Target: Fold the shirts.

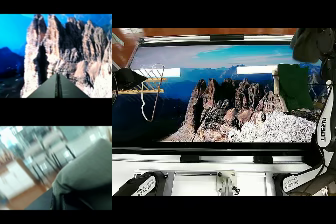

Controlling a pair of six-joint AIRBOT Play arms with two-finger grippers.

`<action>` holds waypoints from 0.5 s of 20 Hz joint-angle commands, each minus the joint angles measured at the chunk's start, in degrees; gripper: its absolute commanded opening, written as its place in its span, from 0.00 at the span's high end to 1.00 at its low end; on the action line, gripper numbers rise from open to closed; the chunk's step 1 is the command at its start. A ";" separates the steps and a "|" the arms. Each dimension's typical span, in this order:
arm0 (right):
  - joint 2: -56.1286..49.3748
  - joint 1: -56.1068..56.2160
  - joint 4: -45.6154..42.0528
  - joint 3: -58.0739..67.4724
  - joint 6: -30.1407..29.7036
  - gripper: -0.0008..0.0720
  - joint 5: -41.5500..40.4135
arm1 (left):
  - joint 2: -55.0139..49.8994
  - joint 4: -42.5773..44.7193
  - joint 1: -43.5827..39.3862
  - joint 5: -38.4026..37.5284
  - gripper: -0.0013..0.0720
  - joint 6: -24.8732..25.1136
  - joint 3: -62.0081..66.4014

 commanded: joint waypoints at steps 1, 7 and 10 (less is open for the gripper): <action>0.74 -4.55 -3.98 0.35 0.07 0.91 -20.92 | -0.02 0.04 -1.18 -0.26 0.94 0.22 0.00; 10.27 -12.04 -16.06 0.35 2.19 0.91 -59.82 | -0.02 0.04 -1.16 -0.24 0.94 1.31 0.00; 12.70 -12.13 -26.60 0.35 8.66 0.91 -73.33 | -0.02 0.02 -1.16 -0.22 0.94 2.16 0.00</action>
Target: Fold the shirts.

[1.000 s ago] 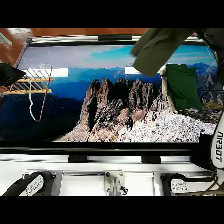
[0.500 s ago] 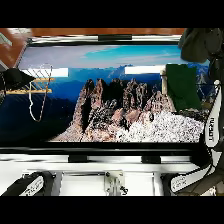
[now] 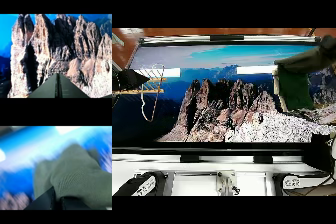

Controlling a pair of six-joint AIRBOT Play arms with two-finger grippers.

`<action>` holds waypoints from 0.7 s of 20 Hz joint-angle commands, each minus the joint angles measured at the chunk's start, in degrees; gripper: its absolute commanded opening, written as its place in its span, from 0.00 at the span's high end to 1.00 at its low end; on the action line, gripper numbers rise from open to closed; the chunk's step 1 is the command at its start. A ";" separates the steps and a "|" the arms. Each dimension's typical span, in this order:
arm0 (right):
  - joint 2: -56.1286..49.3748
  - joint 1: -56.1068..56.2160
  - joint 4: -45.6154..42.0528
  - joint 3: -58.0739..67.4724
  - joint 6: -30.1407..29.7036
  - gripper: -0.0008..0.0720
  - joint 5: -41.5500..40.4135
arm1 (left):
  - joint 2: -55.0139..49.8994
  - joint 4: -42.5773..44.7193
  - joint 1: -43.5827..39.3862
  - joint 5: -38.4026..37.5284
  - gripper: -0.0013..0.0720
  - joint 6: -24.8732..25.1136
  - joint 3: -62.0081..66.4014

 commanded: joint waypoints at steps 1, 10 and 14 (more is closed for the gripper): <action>2.51 -1.14 -9.64 -0.39 6.78 0.91 -22.12 | -0.02 -0.02 -0.04 0.00 0.94 0.61 0.00; 2.29 -1.09 -8.50 -17.42 14.64 0.83 -29.35 | -0.76 -0.02 -0.04 0.00 0.94 1.22 -0.02; 4.31 -1.16 -13.51 -15.41 11.58 0.15 -28.00 | -2.58 0.02 -0.07 -0.04 0.94 1.22 0.00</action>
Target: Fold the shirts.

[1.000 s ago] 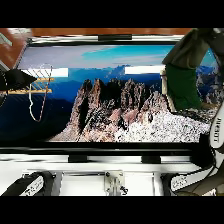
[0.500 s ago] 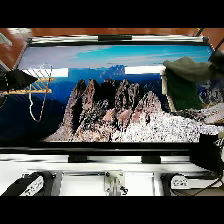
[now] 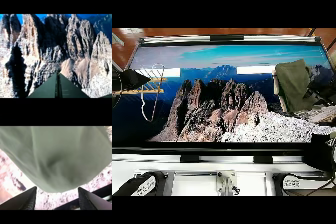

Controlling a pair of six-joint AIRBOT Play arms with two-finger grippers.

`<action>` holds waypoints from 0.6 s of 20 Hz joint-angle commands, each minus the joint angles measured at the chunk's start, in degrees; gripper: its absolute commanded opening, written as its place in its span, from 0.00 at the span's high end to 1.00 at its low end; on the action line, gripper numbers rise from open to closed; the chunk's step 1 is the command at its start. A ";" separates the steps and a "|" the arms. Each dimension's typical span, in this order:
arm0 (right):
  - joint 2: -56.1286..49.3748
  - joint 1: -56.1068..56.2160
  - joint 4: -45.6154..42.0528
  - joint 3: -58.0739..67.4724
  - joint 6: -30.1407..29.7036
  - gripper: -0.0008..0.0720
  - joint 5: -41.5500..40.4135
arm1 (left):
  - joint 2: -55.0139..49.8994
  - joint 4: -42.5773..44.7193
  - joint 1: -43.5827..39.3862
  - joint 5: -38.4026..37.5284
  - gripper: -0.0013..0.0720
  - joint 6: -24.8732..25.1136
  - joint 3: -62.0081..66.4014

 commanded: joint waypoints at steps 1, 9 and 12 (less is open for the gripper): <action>2.25 -0.02 -6.27 2.16 -1.36 0.15 0.72 | -1.86 0.07 -0.26 -0.04 0.94 0.35 0.00; 7.80 23.23 -2.95 6.36 -3.58 0.16 14.29 | -15.98 47.23 -24.44 -6.93 0.92 -12.33 0.35; 1.75 31.28 5.27 1.46 -2.99 0.16 7.50 | -20.22 42.64 -27.89 -7.72 0.01 -17.77 0.33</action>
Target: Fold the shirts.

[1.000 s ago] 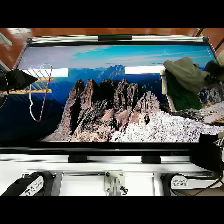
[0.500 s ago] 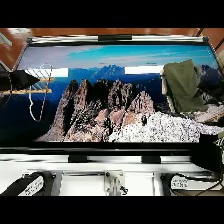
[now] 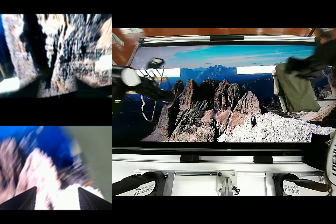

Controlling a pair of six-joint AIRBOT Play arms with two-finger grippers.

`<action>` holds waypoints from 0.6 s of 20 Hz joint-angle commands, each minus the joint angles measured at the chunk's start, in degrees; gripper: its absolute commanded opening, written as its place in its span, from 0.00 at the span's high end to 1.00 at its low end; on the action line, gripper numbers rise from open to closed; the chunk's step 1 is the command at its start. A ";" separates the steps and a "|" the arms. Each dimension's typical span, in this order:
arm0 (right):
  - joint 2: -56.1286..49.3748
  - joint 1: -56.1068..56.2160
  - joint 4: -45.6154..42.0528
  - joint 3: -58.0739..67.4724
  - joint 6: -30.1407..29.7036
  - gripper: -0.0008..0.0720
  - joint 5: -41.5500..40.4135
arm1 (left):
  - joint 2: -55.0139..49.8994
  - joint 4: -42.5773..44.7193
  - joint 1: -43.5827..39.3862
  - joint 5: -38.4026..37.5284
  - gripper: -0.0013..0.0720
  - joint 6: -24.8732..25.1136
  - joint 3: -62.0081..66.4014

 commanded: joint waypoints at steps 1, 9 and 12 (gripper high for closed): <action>-5.25 8.85 6.86 -3.34 0.35 0.16 -5.55 | -4.85 1.38 -4.72 -2.45 0.01 -6.82 0.00; -8.39 11.80 6.36 -3.26 0.46 0.16 -7.02 | -5.40 -2.95 -4.39 -2.25 0.01 -6.64 0.00; -8.41 11.80 6.36 -3.26 0.46 0.16 -7.02 | -5.40 -2.95 -4.39 -2.29 0.01 -6.64 0.00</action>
